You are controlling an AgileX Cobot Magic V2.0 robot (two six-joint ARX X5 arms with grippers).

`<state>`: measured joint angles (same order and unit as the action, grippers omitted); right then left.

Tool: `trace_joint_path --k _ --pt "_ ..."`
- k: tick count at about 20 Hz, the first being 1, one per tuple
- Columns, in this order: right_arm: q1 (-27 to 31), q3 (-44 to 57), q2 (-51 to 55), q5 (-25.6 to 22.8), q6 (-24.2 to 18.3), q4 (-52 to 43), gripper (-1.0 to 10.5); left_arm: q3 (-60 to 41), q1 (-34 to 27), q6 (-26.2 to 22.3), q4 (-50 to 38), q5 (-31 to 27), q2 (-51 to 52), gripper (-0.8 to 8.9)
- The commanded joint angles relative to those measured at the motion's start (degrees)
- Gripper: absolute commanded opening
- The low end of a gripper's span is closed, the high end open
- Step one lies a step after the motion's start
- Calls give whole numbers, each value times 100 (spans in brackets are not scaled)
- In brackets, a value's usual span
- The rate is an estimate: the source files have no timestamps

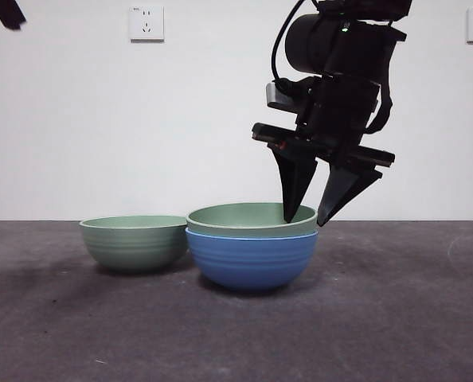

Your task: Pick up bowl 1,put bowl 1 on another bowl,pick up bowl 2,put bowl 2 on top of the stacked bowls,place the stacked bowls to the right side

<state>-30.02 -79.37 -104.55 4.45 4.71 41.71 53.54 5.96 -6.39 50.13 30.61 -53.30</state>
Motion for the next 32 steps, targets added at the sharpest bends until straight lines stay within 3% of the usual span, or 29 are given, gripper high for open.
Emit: trace_joint_path --k 1,8,12,19,21,24,25,28,32 --pt "-15 -229 192 -31 -26 186 227 17 15 94 -315 -267 -289 659" --pt "28 -452 1705 -190 83 870 227 17 232 798 -1993 -1239 -1740 659" --pt "26 -452 2699 -179 85 1158 226 33 330 1172 -2898 -1480 -2811 659" --pt "26 -452 3930 -146 238 1473 225 935 509 1401 -3016 -1897 -4358 647" --pt "26 -452 4140 -149 240 1672 225 1056 560 1421 -3010 -2092 -4583 562" --pt "26 -452 4347 -160 238 1779 225 1056 584 1432 -2990 -2166 -4734 556" --pt "26 -452 4389 -160 238 1777 225 1056 597 1491 -2997 -2166 -4734 526" --pt "28 -450 4406 -164 240 1849 221 1056 632 1545 -3005 -2146 -4734 268" --pt "26 -450 4404 -162 238 2017 221 1056 688 1567 -3014 -2133 -4734 61"
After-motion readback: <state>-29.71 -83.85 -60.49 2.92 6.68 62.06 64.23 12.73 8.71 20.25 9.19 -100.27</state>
